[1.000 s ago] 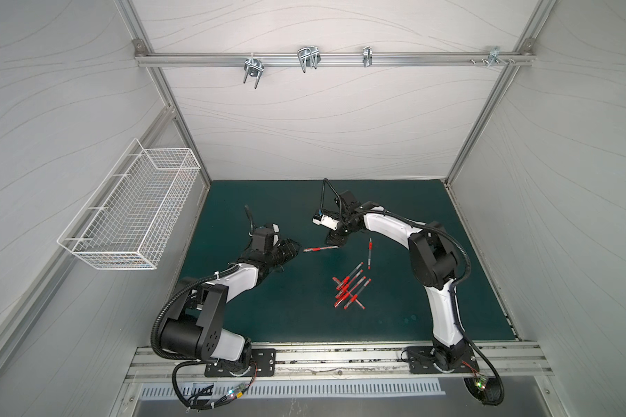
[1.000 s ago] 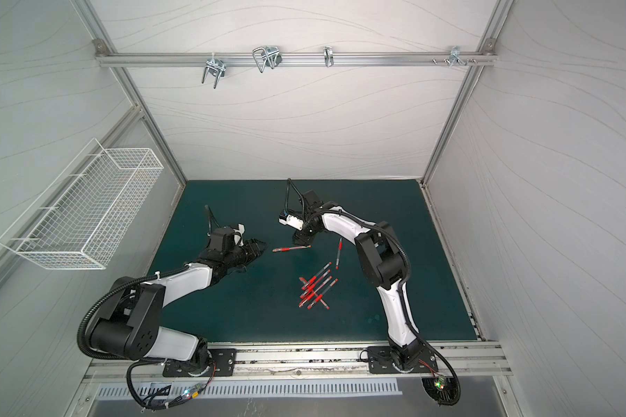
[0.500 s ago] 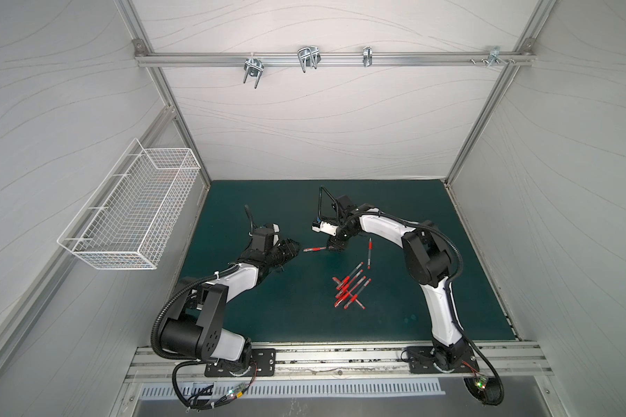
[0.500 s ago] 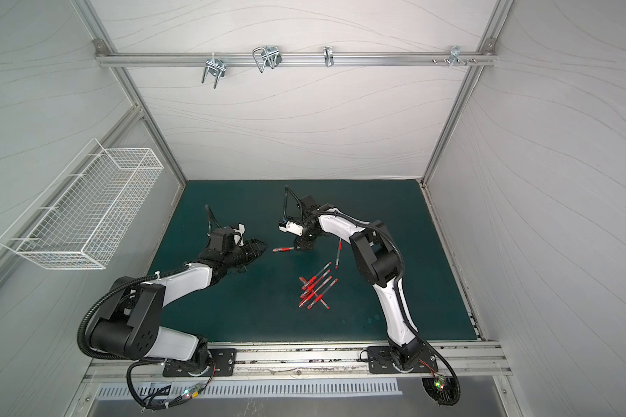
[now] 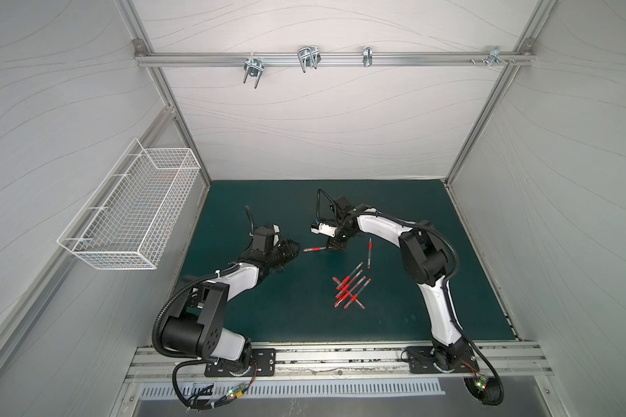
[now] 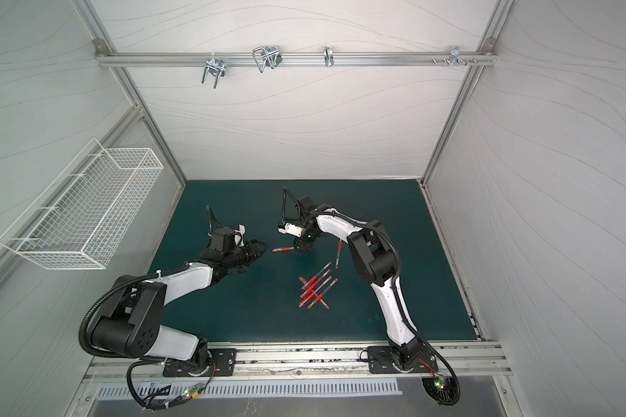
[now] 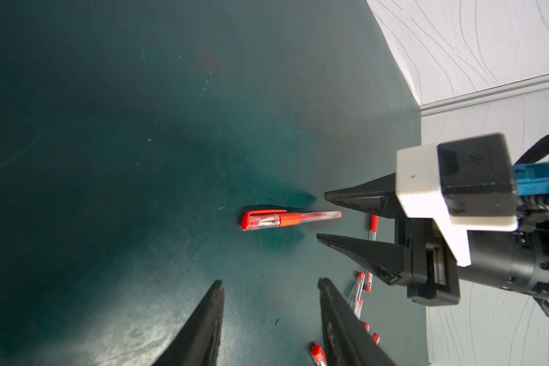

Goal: Remove pen caps from pens
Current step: Pick up the pen from the center of the table.

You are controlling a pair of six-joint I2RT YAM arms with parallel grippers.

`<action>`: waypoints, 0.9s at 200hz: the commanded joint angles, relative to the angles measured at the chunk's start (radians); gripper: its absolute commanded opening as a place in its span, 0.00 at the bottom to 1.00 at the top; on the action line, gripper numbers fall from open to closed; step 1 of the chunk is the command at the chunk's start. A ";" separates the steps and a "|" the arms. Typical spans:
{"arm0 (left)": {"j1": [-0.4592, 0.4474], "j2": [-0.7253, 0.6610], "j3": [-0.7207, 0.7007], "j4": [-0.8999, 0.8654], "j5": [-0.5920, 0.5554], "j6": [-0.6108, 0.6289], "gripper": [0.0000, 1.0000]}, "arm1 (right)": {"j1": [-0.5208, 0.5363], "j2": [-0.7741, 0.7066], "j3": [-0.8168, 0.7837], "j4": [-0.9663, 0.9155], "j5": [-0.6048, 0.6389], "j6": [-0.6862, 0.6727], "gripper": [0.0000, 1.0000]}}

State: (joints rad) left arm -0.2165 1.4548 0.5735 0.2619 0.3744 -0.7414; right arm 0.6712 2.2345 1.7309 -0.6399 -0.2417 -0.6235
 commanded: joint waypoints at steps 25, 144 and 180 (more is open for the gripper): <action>0.003 -0.002 0.040 0.013 -0.008 -0.001 0.49 | 0.015 0.034 -0.002 -0.040 0.003 -0.033 0.40; 0.002 -0.014 0.039 0.013 0.000 -0.007 0.48 | 0.030 -0.005 -0.080 -0.031 0.017 -0.017 0.10; 0.003 -0.021 0.035 0.014 0.000 -0.009 0.48 | 0.032 -0.044 -0.104 0.007 -0.016 0.029 0.02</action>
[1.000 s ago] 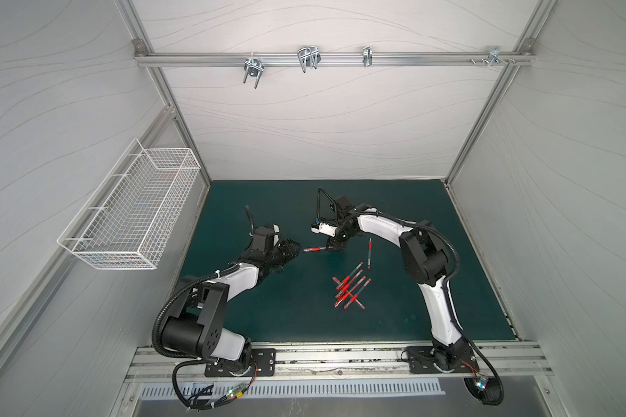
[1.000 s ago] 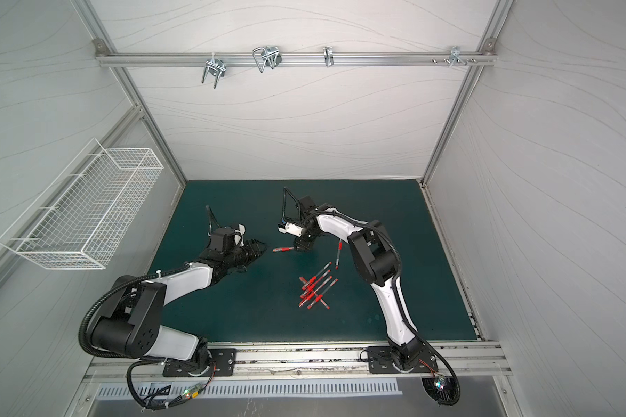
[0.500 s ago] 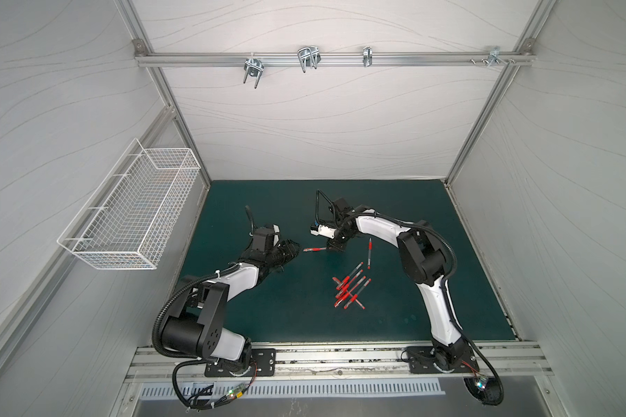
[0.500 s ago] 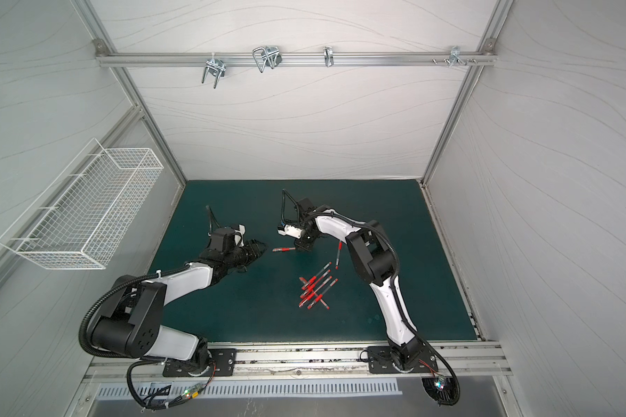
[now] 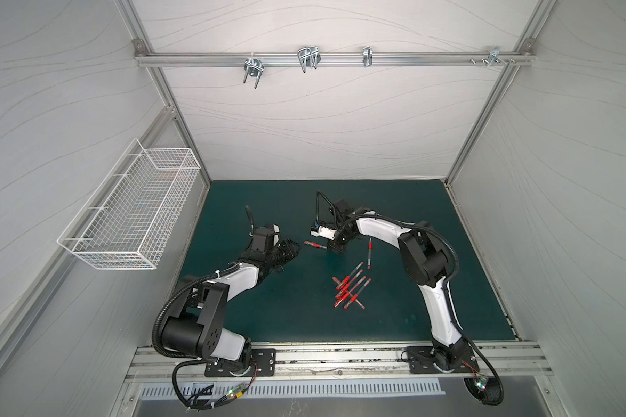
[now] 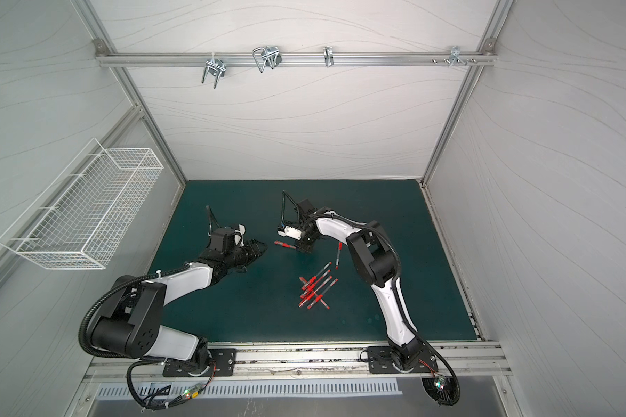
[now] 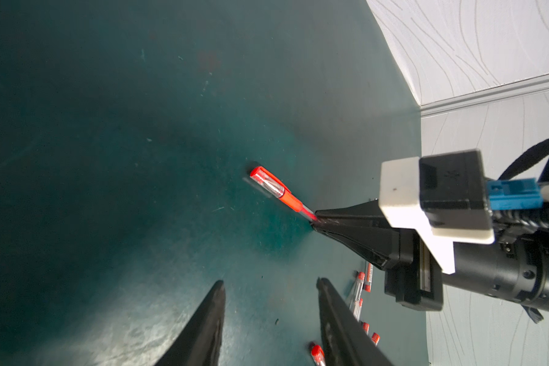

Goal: Remove pen caps from pens
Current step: Pick up the pen from the center of the table, then pass the pen.

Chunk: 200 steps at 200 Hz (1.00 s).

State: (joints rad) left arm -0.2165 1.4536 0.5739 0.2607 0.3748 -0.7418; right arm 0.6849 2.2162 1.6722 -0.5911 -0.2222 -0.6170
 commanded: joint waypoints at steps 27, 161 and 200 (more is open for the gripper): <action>0.003 -0.019 0.032 0.023 0.002 -0.014 0.48 | 0.003 -0.099 -0.076 0.002 -0.111 0.097 0.00; -0.083 -0.193 -0.058 0.263 0.023 -0.022 0.56 | -0.211 -0.711 -0.607 0.418 -0.402 0.749 0.00; -0.110 -0.199 -0.084 0.405 0.082 -0.049 0.56 | -0.209 -0.873 -0.815 0.581 -0.371 0.899 0.00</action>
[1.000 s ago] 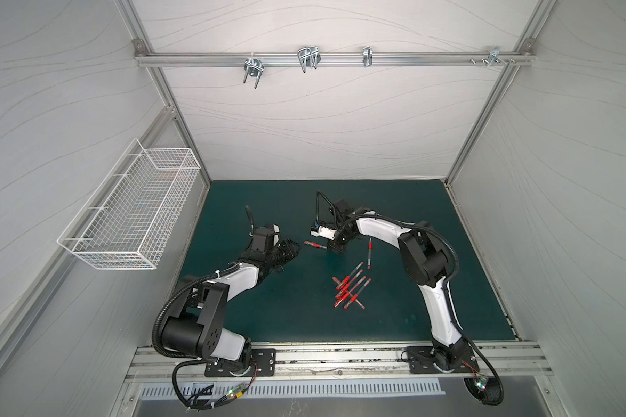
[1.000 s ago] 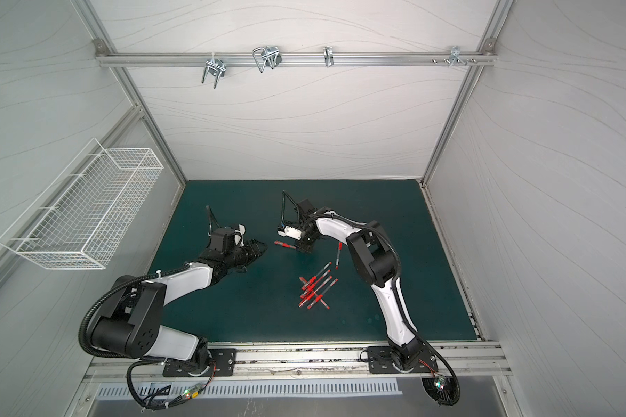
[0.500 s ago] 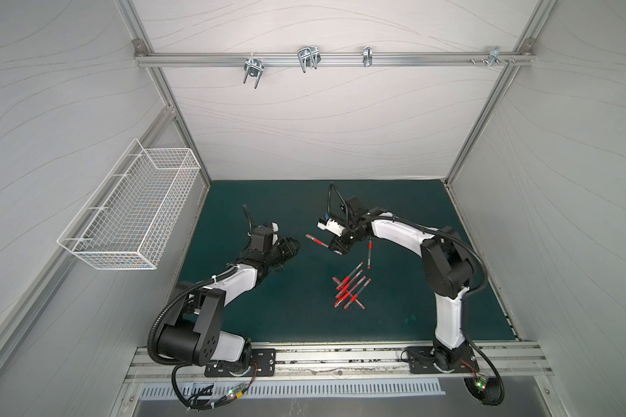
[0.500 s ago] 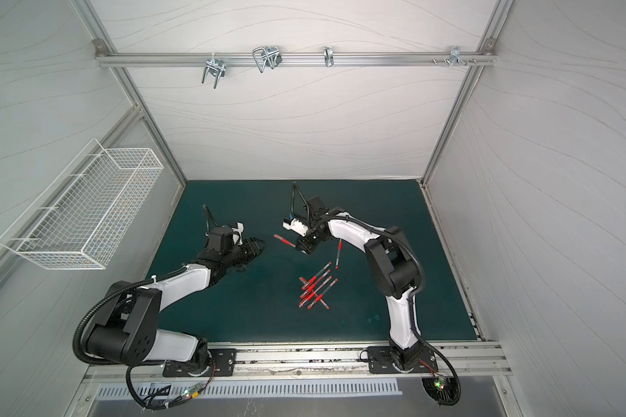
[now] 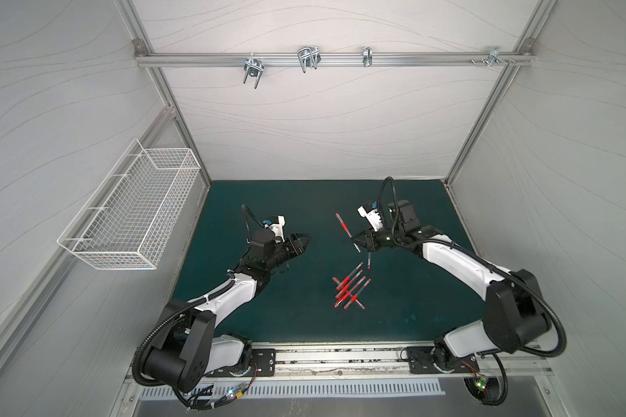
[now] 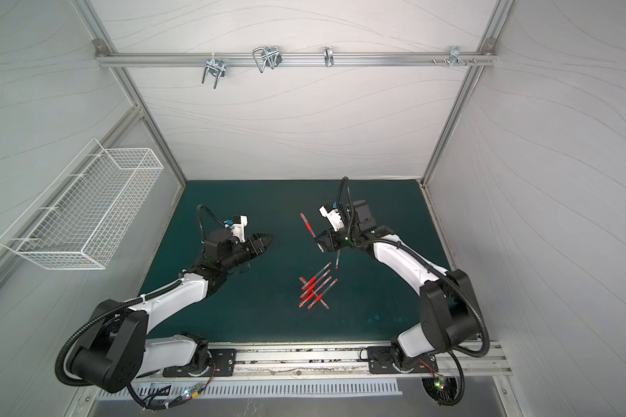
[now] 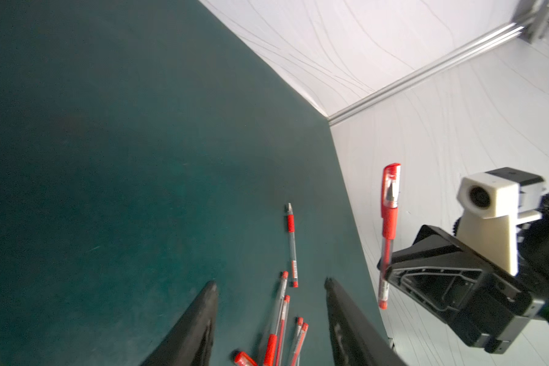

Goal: Remove pen caps from pens
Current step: Pass the pen.

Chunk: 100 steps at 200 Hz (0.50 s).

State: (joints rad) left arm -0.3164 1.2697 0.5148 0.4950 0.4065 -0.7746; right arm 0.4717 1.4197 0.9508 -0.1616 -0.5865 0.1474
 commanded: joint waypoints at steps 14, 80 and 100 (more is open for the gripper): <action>-0.010 -0.022 -0.041 0.228 0.066 -0.030 0.57 | 0.017 -0.104 -0.159 0.214 0.001 0.163 0.00; -0.030 0.029 -0.047 0.408 0.174 -0.026 0.59 | 0.128 -0.128 -0.281 0.408 0.002 0.091 0.00; -0.032 0.071 -0.047 0.499 0.216 -0.065 0.59 | 0.169 -0.128 -0.280 0.420 -0.002 0.058 0.00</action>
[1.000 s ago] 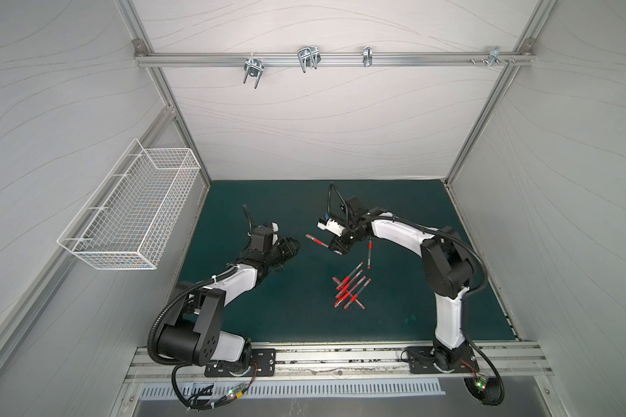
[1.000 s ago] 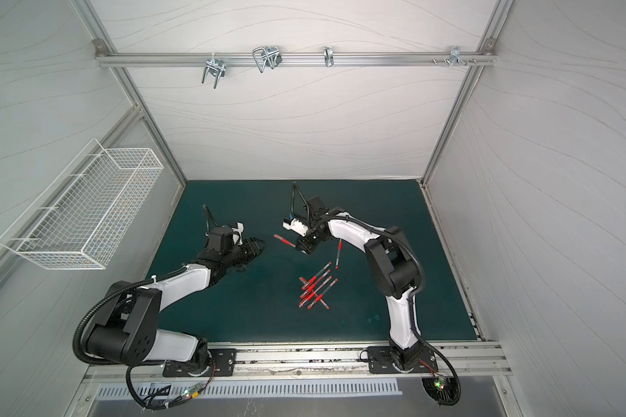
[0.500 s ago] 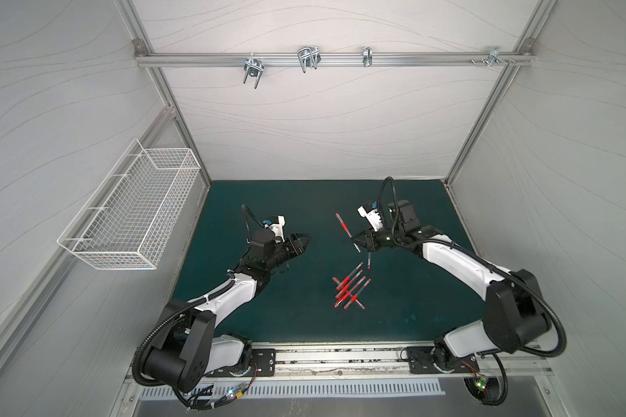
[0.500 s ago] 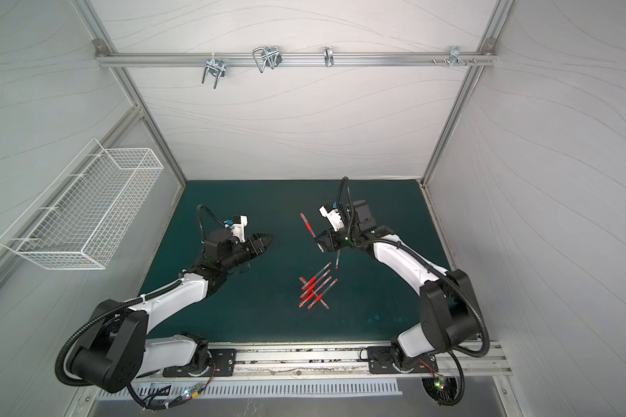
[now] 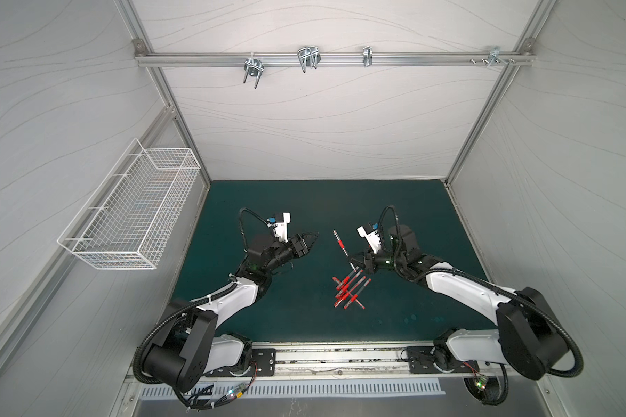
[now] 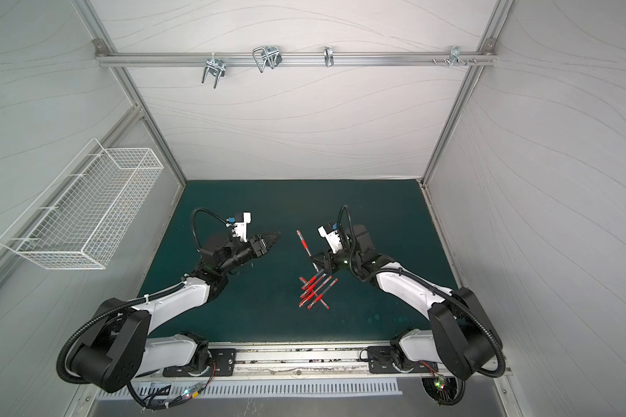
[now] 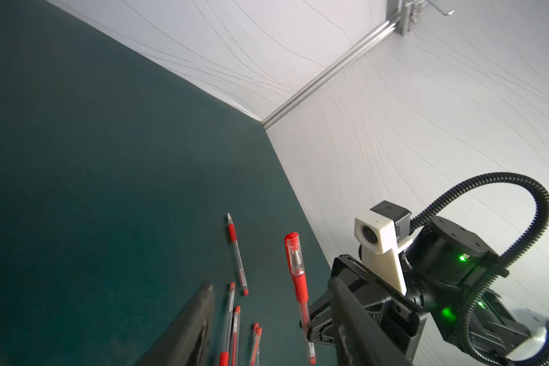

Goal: Remove pen caps from pens
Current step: Pass the pen.

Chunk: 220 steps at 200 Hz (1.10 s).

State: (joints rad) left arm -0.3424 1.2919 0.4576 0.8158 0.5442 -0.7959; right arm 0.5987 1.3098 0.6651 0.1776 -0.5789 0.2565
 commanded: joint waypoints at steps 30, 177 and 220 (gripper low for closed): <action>-0.012 0.115 0.013 0.324 0.134 -0.119 0.55 | 0.072 -0.011 -0.003 0.131 -0.032 -0.045 0.00; -0.069 0.075 0.051 0.165 0.106 -0.025 0.30 | 0.111 0.019 -0.004 0.160 -0.018 -0.049 0.00; -0.069 0.067 0.048 0.164 0.102 -0.025 0.12 | 0.116 0.036 -0.001 0.158 -0.017 -0.054 0.00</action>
State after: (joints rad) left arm -0.4088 1.3769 0.4713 0.9607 0.6544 -0.8398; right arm 0.7033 1.3308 0.6571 0.3080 -0.5877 0.2245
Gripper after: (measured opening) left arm 0.170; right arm 0.100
